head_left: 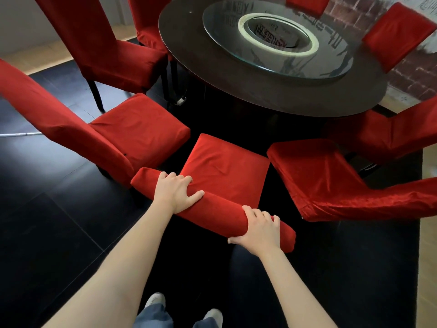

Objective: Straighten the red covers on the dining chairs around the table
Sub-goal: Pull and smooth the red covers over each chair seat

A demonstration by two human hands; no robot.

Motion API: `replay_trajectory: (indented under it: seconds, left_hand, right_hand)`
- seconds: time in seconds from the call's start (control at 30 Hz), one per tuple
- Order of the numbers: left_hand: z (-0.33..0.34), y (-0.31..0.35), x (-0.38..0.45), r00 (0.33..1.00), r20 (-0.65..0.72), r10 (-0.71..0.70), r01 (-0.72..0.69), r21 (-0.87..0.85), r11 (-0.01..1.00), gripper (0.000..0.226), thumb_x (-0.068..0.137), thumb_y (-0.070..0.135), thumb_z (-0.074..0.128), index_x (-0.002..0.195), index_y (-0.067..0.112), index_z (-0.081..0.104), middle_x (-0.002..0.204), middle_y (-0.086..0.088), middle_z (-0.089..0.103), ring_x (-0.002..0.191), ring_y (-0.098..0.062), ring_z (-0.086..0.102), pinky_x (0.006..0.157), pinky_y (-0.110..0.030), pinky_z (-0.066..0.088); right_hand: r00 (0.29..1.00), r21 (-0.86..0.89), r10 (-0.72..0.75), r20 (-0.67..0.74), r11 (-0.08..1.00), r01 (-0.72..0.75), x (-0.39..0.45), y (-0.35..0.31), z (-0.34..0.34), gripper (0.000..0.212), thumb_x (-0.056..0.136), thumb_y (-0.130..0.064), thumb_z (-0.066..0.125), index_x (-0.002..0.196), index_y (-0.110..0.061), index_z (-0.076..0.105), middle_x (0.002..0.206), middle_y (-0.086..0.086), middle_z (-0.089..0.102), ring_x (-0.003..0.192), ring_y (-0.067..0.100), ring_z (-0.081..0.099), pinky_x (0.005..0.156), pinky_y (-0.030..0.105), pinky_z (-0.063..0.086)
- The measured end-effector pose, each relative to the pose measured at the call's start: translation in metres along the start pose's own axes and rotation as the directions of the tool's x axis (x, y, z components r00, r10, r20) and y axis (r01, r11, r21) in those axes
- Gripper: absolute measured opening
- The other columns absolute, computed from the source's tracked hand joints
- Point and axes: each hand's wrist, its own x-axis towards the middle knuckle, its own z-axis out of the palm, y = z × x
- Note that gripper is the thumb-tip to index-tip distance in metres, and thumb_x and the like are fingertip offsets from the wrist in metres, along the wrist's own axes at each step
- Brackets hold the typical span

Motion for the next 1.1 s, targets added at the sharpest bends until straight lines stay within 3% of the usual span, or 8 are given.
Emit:
replay_trajectory:
  seconds: [0.13, 0.23, 0.7, 0.83, 1.1]
  left_hand:
    - [-0.001, 0.001, -0.001, 1.000, -0.019, -0.017, 0.017, -0.024, 1.000, 0.088, 0.073, 0.079, 0.006, 0.119, 0.027, 0.060, 0.106, 0.005, 0.069, 0.099, -0.019, 0.058, 0.095, -0.038, 0.033]
    - [0.000, 0.001, -0.002, 1.000, -0.010, -0.025, 0.024, -0.028, 0.999, 0.085, 0.075, 0.079, 0.009, 0.120, 0.027, 0.059, 0.106, 0.005, 0.069, 0.102, -0.019, 0.059, 0.096, -0.038, 0.033]
    - [0.000, 0.006, -0.008, 1.000, -0.004, -0.031, 0.031, -0.032, 0.999, 0.077, 0.079, 0.077, 0.018, 0.118, 0.027, 0.061, 0.109, 0.004, 0.068, 0.107, -0.019, 0.057, 0.098, -0.040, 0.031]
    - [-0.001, 0.006, -0.009, 1.000, -0.001, -0.025, 0.025, -0.046, 0.999, 0.077, 0.079, 0.077, 0.018, 0.119, 0.026, 0.061, 0.109, 0.004, 0.068, 0.107, -0.020, 0.057, 0.098, -0.040, 0.032]
    - [0.005, 0.033, -0.022, 0.999, -0.032, -0.001, -0.001, -0.043, 0.999, 0.087, 0.072, 0.082, 0.009, 0.115, 0.028, 0.063, 0.102, 0.007, 0.068, 0.097, -0.019, 0.056, 0.092, -0.037, 0.033]
  right_hand:
    - [0.998, 0.002, -0.041, -0.040, 0.999, 0.041, 0.003, 0.004, -0.003, 0.089, 0.054, -0.087, 0.056, 0.125, -0.034, 0.046, 0.111, -0.010, 0.062, 0.104, 0.017, 0.057, 0.089, 0.036, 0.038]
    - [0.996, -0.025, -0.070, -0.050, 0.997, 0.069, 0.002, 0.006, -0.003, 0.085, 0.055, -0.089, 0.052, 0.120, -0.034, 0.050, 0.104, -0.010, 0.063, 0.099, 0.017, 0.059, 0.085, 0.035, 0.039]
    - [0.989, -0.064, -0.135, -0.059, 0.989, 0.132, 0.005, 0.013, -0.001, 0.084, 0.059, -0.089, 0.050, 0.116, -0.028, 0.053, 0.096, -0.008, 0.064, 0.092, 0.017, 0.058, 0.080, 0.033, 0.037]
    - [0.984, -0.088, -0.163, -0.068, 0.984, 0.157, 0.007, 0.014, -0.002, 0.075, 0.063, -0.087, 0.048, 0.105, -0.026, 0.054, 0.091, -0.008, 0.065, 0.087, 0.016, 0.060, 0.078, 0.033, 0.038]
    - [0.979, -0.095, -0.191, -0.070, 0.978, 0.184, 0.000, 0.052, -0.004, 0.075, 0.060, -0.087, 0.051, 0.103, -0.026, 0.058, 0.089, -0.010, 0.066, 0.084, 0.013, 0.062, 0.078, 0.030, 0.038]
